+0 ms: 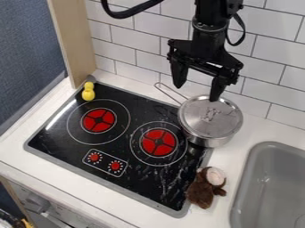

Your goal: Moves the brown toy and places it over the left burner

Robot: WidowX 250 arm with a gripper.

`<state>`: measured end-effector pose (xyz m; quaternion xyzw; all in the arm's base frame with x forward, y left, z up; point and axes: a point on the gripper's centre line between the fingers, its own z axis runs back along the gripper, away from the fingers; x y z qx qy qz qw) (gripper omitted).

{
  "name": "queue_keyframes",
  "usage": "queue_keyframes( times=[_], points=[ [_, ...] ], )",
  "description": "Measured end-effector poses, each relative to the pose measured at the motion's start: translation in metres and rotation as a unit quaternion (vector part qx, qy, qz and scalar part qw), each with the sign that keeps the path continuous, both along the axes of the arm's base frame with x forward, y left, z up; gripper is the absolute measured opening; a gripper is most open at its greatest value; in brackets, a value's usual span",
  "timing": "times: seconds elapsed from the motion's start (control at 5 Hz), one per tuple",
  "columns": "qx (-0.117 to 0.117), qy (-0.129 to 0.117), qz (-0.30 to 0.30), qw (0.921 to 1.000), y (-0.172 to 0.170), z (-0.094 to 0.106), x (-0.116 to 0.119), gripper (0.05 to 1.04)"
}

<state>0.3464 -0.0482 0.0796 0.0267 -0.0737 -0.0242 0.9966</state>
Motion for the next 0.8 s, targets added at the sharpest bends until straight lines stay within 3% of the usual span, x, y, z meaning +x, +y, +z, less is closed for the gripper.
queue_keyframes(
  times=[0.2, 0.4, 0.6, 0.8],
  points=[
    [0.0, 0.016, 0.001, 0.9999, 0.0, -0.01, -0.003, 1.001],
    [-0.014, 0.036, 0.006, 0.9992, -0.002, -0.019, -0.024, 1.001],
    [-0.017, 0.044, 0.005, 0.9989, -0.002, -0.021, -0.039, 1.0],
    [-0.034, 0.044, -0.002, 0.9984, -0.007, -0.023, -0.062, 1.001]
  ],
)
